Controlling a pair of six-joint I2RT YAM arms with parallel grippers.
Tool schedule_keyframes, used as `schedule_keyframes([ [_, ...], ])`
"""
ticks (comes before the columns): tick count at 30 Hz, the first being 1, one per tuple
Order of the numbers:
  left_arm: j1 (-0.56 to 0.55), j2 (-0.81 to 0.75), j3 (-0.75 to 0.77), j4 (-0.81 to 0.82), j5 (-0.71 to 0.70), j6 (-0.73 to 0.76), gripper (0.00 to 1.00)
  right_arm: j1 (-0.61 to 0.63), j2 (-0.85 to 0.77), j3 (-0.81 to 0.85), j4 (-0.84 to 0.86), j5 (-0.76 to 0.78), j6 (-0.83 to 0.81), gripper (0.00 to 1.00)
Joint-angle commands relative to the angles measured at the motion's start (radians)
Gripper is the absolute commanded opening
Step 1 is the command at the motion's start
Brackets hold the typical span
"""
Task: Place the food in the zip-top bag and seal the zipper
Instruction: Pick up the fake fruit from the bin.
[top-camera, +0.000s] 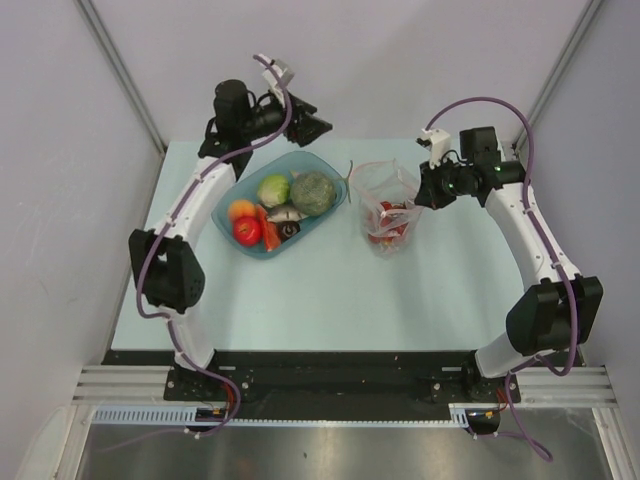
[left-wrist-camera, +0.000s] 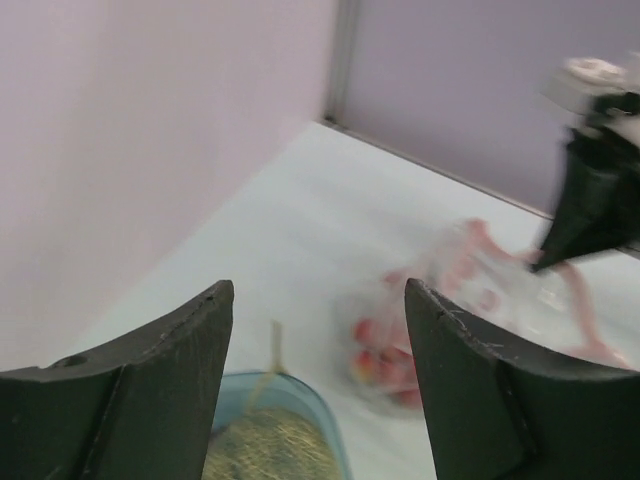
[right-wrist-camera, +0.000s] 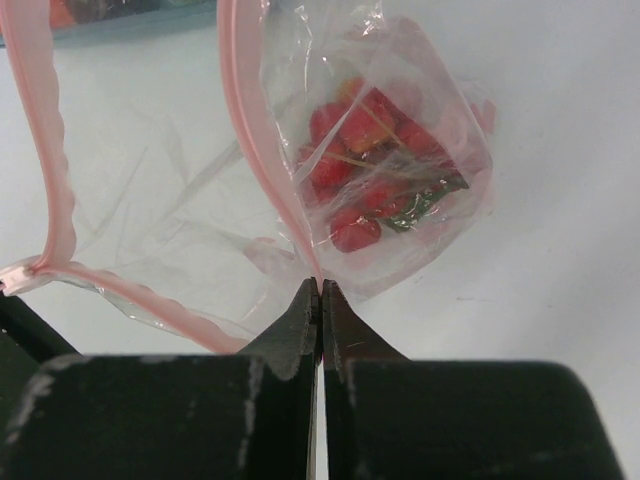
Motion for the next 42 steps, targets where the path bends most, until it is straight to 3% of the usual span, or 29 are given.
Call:
schedule_keyframes([
  [1, -0.045, 0.228, 0.226, -0.26, -0.335, 0.275, 0.7, -0.004, 0.016, 0.045, 0.007, 0.006, 0.008, 0.0],
  [2, -0.054, 0.281, 0.38, -0.36, -0.385, 0.297, 0.67, -0.006, 0.016, 0.051, 0.007, 0.008, 0.008, 0.0],
  [6, -0.089, 0.472, 0.616, -0.501, -0.474, 0.374, 0.65, -0.007, 0.018, 0.06, 0.004, 0.014, 0.013, 0.0],
  [14, -0.155, 0.467, 0.394, -0.392, -0.468, 0.485, 0.66, -0.007, 0.027, 0.073, 0.001, 0.021, 0.015, 0.0],
  [22, -0.169, 0.549, 0.421, -0.417, -0.416, 0.511, 0.7, -0.007, 0.033, 0.083, -0.004, 0.02, 0.015, 0.0],
  [28, -0.186, 0.624, 0.499, -0.409, -0.418, 0.482, 0.66, -0.009, 0.032, 0.077, -0.007, 0.017, 0.015, 0.0],
  [31, -0.191, 0.628, 0.506, -0.386, -0.39, 0.456, 0.51, -0.007, 0.03, 0.074, -0.007, 0.014, 0.015, 0.0],
  [32, -0.191, 0.622, 0.504, -0.38, -0.387, 0.448, 0.39, -0.007, 0.03, 0.073, -0.005, 0.012, 0.013, 0.0],
  [34, -0.188, 0.604, 0.503, -0.38, -0.382, 0.424, 0.26, -0.007, 0.029, 0.073, -0.005, 0.012, 0.013, 0.0],
  [35, -0.188, 0.57, 0.497, -0.383, -0.372, 0.422, 0.13, -0.007, 0.029, 0.071, -0.005, 0.012, 0.013, 0.0],
  [37, -0.183, 0.521, 0.451, -0.378, -0.367, 0.411, 0.02, -0.007, 0.027, 0.07, -0.004, 0.011, 0.013, 0.0],
  [42, -0.169, 0.328, 0.354, -0.349, -0.338, 0.39, 0.0, -0.007, 0.01, 0.048, 0.012, 0.003, 0.016, 0.0],
])
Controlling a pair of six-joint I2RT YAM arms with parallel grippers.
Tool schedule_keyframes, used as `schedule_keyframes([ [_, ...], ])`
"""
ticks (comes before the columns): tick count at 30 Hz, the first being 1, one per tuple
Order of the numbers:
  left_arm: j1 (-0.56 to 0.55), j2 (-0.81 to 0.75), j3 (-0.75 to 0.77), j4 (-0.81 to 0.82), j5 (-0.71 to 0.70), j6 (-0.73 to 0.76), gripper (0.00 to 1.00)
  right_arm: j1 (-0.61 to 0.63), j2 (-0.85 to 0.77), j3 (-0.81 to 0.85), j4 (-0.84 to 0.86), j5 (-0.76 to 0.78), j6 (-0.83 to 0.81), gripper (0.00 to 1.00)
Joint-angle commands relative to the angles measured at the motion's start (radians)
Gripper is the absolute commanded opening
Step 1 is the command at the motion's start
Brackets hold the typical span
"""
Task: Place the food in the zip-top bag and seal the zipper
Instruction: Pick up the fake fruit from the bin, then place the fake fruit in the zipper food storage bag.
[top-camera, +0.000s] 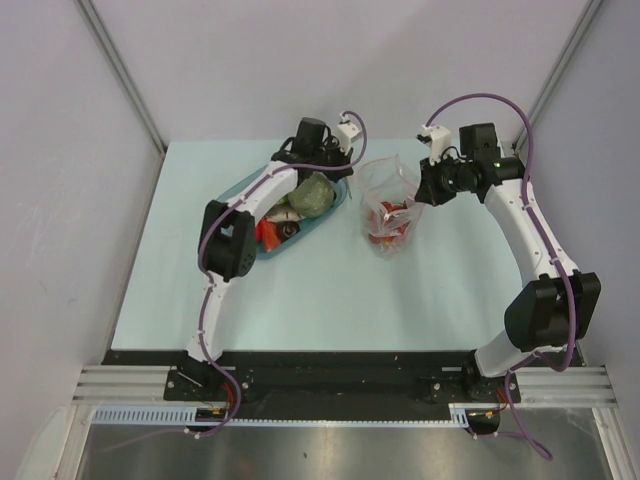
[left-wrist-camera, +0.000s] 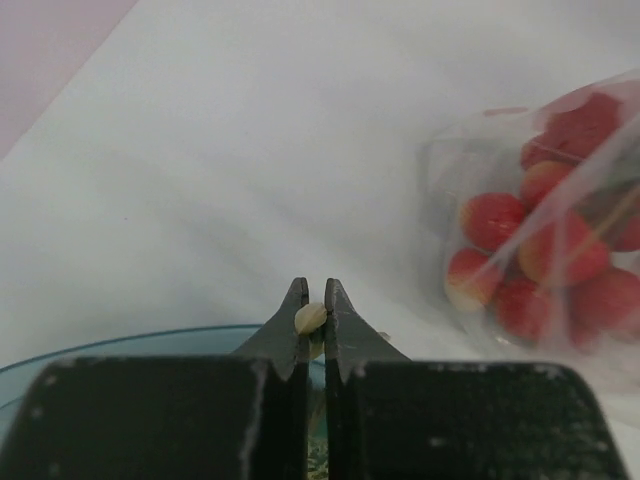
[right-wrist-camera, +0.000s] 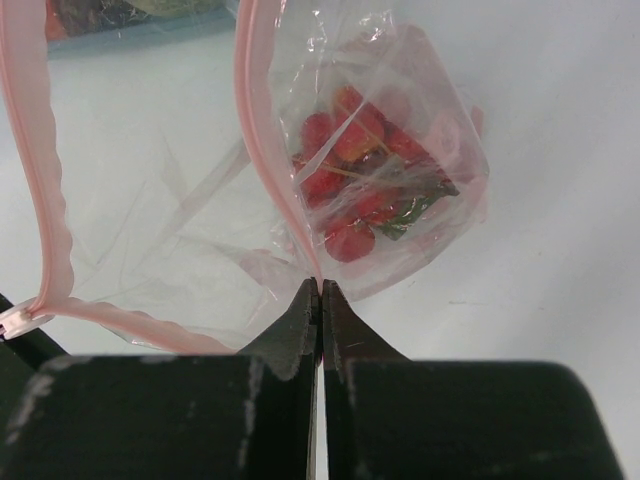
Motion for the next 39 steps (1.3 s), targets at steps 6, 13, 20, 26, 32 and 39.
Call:
schedule_keyframes([
  [6, 0.027, -0.32, 0.016, 0.015, 0.053, -0.061, 0.0, -0.004, -0.033, -0.013, 0.029, -0.019, 0.015, 0.0],
  [13, -0.015, -0.324, 0.321, 0.056, 0.011, -0.213, 0.0, -0.005, -0.043, -0.038, 0.046, -0.033, 0.028, 0.0],
  [20, -0.12, -0.399, 0.355, 0.202, -0.044, -0.255, 0.0, -0.004, -0.029, -0.036, 0.066, -0.054, 0.056, 0.0],
  [26, -0.198, -0.458, 0.243, 0.299, -0.023, -0.359, 0.0, -0.011, -0.009, -0.03, 0.089, -0.075, 0.096, 0.0],
  [32, -0.224, -0.419, 0.13, 0.423, 0.028, -0.517, 0.0, -0.051, 0.011, -0.015, 0.098, -0.126, 0.182, 0.0],
  [39, -0.226, -0.378, 0.024, 0.517, 0.034, -0.623, 0.0, -0.116, 0.039, -0.003, 0.101, -0.207, 0.254, 0.0],
])
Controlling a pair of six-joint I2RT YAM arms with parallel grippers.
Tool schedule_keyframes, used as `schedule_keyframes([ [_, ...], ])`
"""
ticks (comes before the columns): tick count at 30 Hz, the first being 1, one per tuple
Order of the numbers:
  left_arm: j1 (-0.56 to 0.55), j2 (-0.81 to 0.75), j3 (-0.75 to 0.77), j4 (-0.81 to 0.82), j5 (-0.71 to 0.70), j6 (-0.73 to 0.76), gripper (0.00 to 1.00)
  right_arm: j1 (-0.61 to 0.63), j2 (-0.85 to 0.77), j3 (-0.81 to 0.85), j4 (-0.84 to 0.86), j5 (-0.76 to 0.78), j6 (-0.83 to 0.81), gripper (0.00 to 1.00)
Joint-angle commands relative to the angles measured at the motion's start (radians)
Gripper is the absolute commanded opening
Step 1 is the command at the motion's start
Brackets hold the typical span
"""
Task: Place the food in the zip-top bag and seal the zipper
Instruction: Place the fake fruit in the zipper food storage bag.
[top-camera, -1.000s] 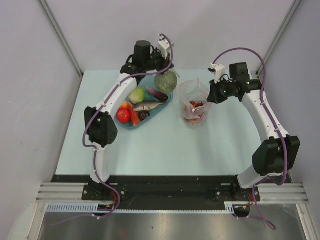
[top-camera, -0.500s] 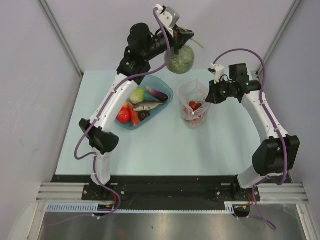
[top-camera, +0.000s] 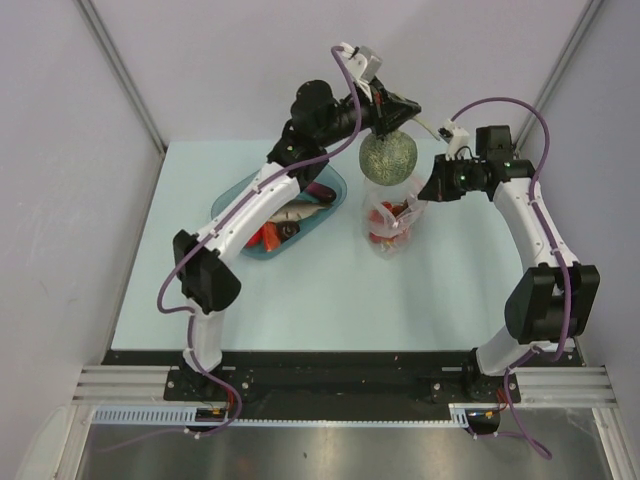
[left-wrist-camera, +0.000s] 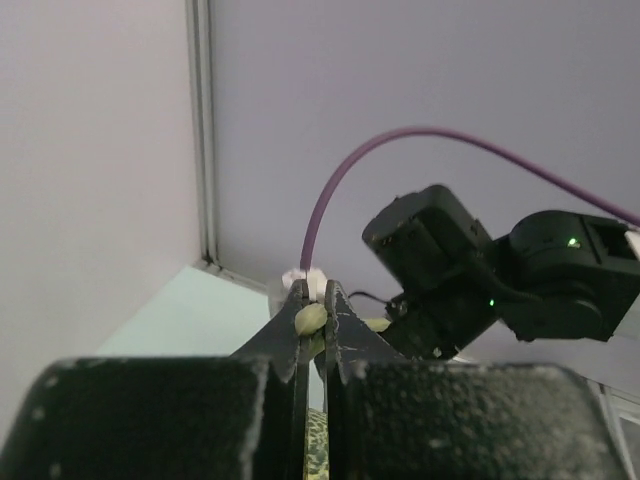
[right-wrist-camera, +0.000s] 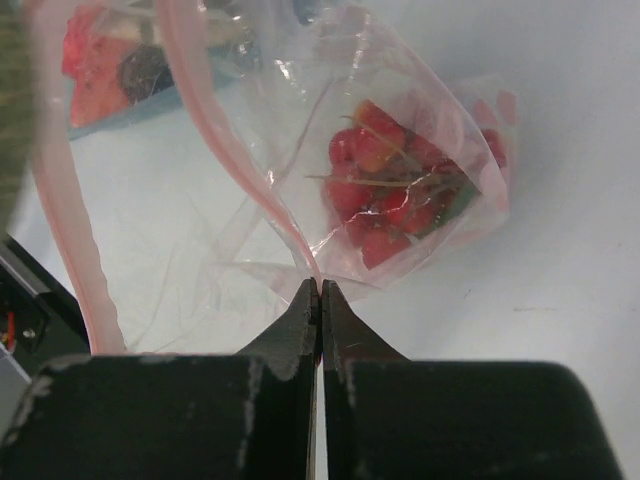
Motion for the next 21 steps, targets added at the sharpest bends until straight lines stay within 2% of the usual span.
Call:
schedule_keyframes([
  [1, 0.002, 0.029, -0.012, 0.102, 0.021, -0.102, 0.0, -0.028, 0.009, 0.036, 0.024, -0.065, 0.055, 0.0],
  [8, -0.007, 0.067, 0.025, 0.11, 0.022, -0.156, 0.0, -0.039, 0.026, 0.041, 0.032, -0.084, 0.069, 0.0],
  [13, -0.011, 0.064, -0.059, 0.133, 0.033, -0.196, 0.0, -0.045, 0.051, 0.062, 0.042, -0.117, 0.121, 0.0],
  [16, -0.011, 0.06, -0.133, 0.156, 0.041, -0.228, 0.0, -0.093, 0.062, 0.068, 0.053, -0.172, 0.166, 0.0],
  [21, -0.011, 0.084, -0.151, 0.182, 0.007, -0.246, 0.0, -0.108, 0.08, 0.065, 0.058, -0.252, 0.191, 0.0],
])
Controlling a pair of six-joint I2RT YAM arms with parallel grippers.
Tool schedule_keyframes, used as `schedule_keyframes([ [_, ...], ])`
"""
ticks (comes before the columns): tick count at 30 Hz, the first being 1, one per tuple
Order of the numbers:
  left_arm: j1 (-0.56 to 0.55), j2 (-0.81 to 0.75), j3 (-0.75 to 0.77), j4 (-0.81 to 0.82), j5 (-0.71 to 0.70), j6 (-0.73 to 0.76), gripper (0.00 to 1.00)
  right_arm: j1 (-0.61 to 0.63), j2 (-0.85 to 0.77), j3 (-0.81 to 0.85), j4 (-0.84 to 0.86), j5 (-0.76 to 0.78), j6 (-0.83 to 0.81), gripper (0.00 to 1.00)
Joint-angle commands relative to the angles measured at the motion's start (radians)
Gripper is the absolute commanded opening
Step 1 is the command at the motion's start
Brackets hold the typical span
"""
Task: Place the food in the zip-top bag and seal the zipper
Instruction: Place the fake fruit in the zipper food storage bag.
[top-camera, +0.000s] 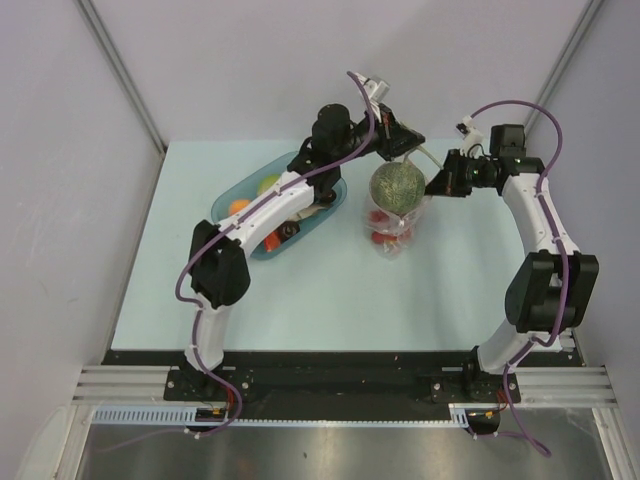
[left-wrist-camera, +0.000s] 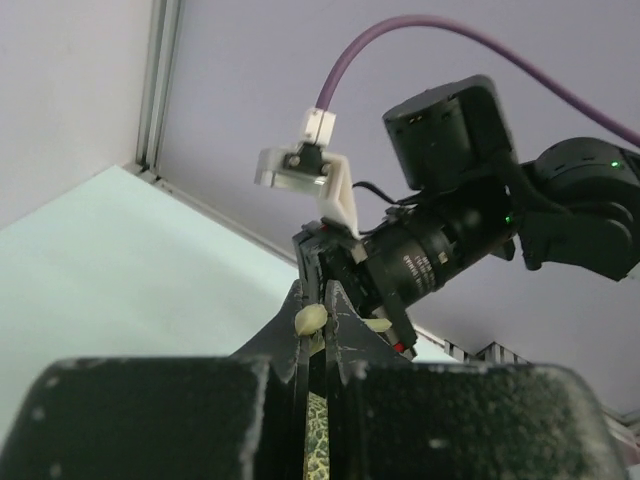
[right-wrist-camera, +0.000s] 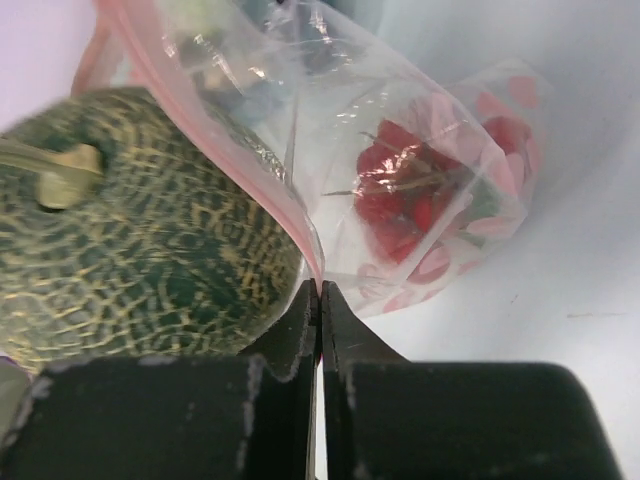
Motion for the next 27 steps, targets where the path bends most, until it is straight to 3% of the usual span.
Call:
schedule_keyframes([
  [1, -0.005, 0.004, 0.002, 0.074, -0.023, -0.043, 0.0, -0.021, 0.01, 0.043, 0.034, -0.103, 0.049, 0.0],
  [12, -0.052, -0.025, -0.033, 0.063, -0.425, 0.124, 0.0, -0.047, 0.021, 0.043, 0.041, -0.201, 0.098, 0.0],
  [17, -0.09, -0.063, -0.119, 0.151, -0.359, 0.179, 0.0, -0.061, 0.044, 0.051, 0.075, -0.242, 0.176, 0.0],
  [22, -0.101, -0.173, -0.325, 0.281, -0.299, 0.246, 0.08, -0.096, 0.053, 0.046, 0.104, -0.271, 0.243, 0.0],
  [27, -0.061, -0.249, -0.447, 0.361, -0.172, 0.216, 0.11, -0.113, 0.056, 0.042, 0.119, -0.284, 0.266, 0.0],
])
